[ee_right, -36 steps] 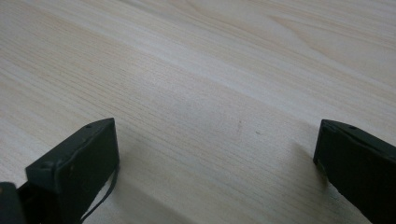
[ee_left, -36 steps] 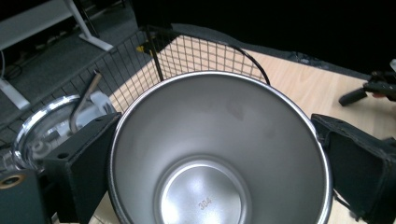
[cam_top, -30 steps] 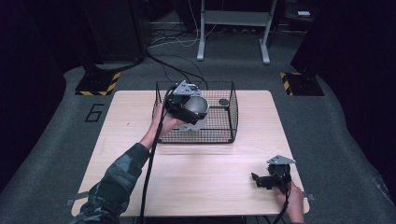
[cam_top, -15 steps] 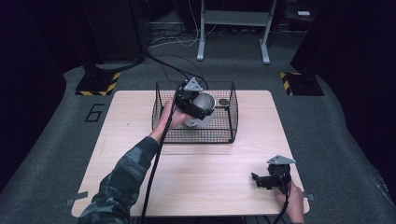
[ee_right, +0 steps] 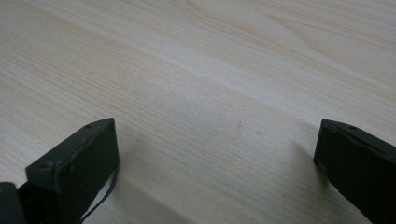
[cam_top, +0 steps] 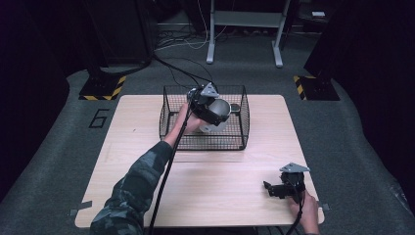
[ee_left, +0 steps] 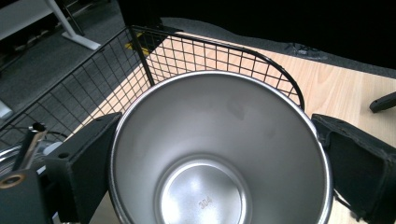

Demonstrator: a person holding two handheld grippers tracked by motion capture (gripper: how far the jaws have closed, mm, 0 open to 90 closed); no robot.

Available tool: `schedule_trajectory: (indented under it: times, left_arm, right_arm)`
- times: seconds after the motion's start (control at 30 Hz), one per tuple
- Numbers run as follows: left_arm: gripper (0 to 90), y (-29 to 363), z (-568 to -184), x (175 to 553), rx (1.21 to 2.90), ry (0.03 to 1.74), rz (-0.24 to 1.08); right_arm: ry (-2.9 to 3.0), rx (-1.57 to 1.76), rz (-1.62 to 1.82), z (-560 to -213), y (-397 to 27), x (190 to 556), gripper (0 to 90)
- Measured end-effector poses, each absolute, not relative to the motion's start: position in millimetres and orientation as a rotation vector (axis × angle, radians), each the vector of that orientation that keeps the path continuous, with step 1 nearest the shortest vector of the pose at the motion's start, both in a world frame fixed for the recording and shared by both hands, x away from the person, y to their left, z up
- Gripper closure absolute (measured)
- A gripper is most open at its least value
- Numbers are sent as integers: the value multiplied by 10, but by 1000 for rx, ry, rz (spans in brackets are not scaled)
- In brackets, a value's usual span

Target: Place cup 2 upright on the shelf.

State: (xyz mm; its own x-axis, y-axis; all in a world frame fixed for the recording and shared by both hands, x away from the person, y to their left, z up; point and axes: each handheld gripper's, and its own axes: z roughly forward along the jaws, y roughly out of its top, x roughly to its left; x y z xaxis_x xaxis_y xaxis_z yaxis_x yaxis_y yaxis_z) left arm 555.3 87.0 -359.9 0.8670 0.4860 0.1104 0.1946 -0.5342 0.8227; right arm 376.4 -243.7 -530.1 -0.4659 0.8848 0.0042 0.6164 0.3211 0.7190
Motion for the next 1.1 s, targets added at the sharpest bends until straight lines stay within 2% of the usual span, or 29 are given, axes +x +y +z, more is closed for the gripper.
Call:
schedule_trajectory:
  times: [1.1]
  left_arm:
    - [60,706,-3980,5835,2210,511,371]
  right_arm:
    - [2205,1332,939,-5300,-2439,3762,0]
